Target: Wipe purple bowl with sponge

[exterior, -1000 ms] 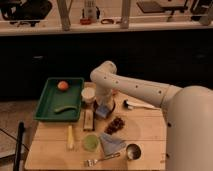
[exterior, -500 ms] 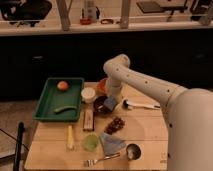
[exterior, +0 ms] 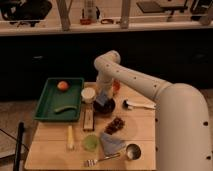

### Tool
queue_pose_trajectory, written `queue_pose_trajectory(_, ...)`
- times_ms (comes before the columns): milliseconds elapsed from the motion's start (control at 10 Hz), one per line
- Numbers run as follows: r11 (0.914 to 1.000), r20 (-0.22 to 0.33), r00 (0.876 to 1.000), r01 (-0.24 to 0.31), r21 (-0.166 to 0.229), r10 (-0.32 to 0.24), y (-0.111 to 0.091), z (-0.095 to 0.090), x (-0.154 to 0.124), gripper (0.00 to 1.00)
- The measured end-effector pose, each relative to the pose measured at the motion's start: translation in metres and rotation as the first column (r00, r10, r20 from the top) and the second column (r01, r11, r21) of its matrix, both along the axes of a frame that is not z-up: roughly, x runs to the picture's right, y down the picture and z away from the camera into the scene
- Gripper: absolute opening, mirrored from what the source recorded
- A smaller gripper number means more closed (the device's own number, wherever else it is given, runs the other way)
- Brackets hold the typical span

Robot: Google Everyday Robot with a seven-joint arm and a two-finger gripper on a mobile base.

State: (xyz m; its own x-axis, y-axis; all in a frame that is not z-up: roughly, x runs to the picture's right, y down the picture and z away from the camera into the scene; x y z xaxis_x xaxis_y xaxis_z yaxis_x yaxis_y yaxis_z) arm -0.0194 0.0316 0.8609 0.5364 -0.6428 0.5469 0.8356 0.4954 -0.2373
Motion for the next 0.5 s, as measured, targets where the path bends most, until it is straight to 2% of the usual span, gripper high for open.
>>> queue_pose_trajectory(200, 0.9992, 0.06, 0.997, 0.04, -0.004, -0.039, 0.013, -0.009, -0.025, 0.0)
queue_pose_trajectory(400, 0.9973, 0.094, 0.993, 0.072, -0.016, -0.07, 0.033, -0.02, -0.031, 0.0)
queue_pose_trajectory(500, 0.9959, 0.101, 0.991, 0.086, -0.029, -0.082, 0.047, -0.024, -0.025, 0.0)
